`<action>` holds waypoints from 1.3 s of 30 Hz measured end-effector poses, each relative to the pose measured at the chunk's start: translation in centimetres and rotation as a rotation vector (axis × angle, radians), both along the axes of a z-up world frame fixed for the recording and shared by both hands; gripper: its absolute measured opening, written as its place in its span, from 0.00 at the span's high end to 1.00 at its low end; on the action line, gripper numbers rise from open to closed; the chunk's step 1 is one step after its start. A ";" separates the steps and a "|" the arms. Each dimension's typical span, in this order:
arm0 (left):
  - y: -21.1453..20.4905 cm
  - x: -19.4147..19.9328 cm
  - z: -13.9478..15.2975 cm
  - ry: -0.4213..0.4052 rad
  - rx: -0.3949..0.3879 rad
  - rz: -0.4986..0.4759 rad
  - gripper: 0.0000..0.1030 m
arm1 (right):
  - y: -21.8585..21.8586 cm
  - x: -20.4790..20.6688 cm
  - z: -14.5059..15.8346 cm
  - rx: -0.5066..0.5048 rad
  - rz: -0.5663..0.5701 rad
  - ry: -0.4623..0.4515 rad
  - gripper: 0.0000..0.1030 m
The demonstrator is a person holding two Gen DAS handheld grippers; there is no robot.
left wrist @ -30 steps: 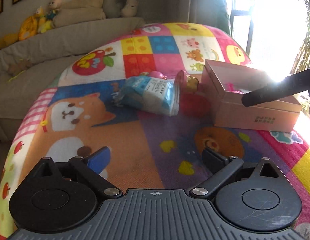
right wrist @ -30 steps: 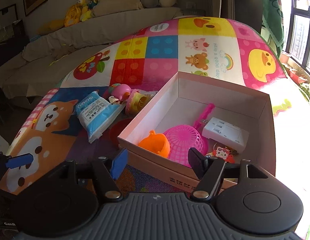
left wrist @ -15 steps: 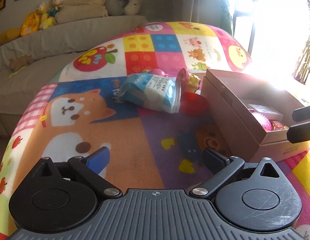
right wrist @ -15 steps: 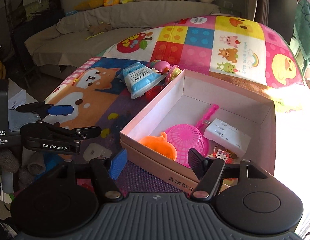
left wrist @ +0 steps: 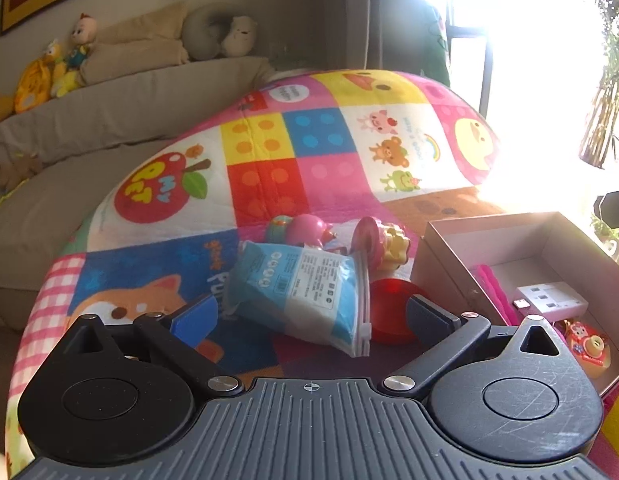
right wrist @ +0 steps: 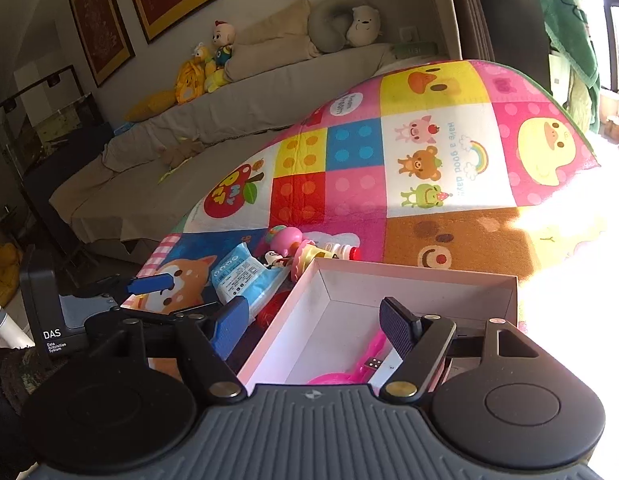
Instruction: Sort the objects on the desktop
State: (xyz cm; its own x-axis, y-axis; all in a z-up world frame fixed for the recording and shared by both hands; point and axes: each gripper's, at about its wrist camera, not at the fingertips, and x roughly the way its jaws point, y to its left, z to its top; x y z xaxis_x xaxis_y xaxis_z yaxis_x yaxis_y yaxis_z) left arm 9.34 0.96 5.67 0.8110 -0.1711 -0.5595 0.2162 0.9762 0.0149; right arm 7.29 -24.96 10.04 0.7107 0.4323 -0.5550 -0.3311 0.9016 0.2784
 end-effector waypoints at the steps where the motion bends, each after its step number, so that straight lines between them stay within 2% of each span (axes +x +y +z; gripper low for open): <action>1: 0.0 -0.6 0.3 0.008 -0.005 0.015 0.00 | -0.1 -0.4 0.1 0.005 0.003 -0.011 0.28; 3: 0.3 -1.8 0.8 0.039 -0.041 0.040 0.00 | -0.2 -1.0 0.4 0.032 -0.009 -0.015 0.27; 5: 0.6 -3.8 1.5 0.033 -0.062 0.053 0.00 | 0.0 -2.2 0.6 0.053 -0.002 -0.029 0.27; 9: 0.8 -7.2 1.9 -0.004 -0.004 0.109 0.00 | 1.5 -5.7 0.4 0.012 -0.022 -0.063 0.27; 11: 1.6 -8.4 2.1 0.016 -0.025 0.104 0.00 | 2.5 -7.3 0.0 -0.045 -0.017 -0.049 0.27; 14: 2.9 -8.8 2.1 0.021 -0.025 0.120 0.00 | 4.2 -8.0 -0.3 -0.119 0.004 -0.049 0.27; 17: 3.8 -7.6 1.5 0.019 -0.032 0.147 0.00 | 5.5 -6.4 -0.5 -0.099 0.028 -0.012 0.27; 20: 4.1 -5.3 -0.1 0.051 -0.078 0.131 0.00 | 7.1 -3.9 -0.9 -0.119 0.074 -0.022 0.27; 23: 3.3 -2.1 -2.2 0.098 -0.074 0.091 0.00 | 8.6 0.7 -0.7 -0.157 0.079 -0.026 0.27; 26: 2.2 1.3 -2.9 0.124 -0.105 0.030 0.00 | 10.0 7.2 -0.3 -0.180 0.008 0.084 0.33; 29: 1.5 3.3 -2.5 0.088 -0.100 0.005 0.00 | 10.8 13.1 -1.0 -0.192 -0.071 0.188 0.35; 33: 2.0 3.1 -2.2 0.067 -0.132 -0.018 0.00 | 9.6 19.5 -3.5 -0.072 -0.201 0.345 0.31; 35: 2.6 2.1 -2.4 0.069 -0.146 -0.013 0.00 | 9.5 22.0 -5.1 -0.042 -0.230 0.419 0.23; 39: 4.7 0.0 -2.7 0.089 -0.168 0.029 0.00 | 10.6 24.7 -8.1 -0.137 -0.259 0.473 0.25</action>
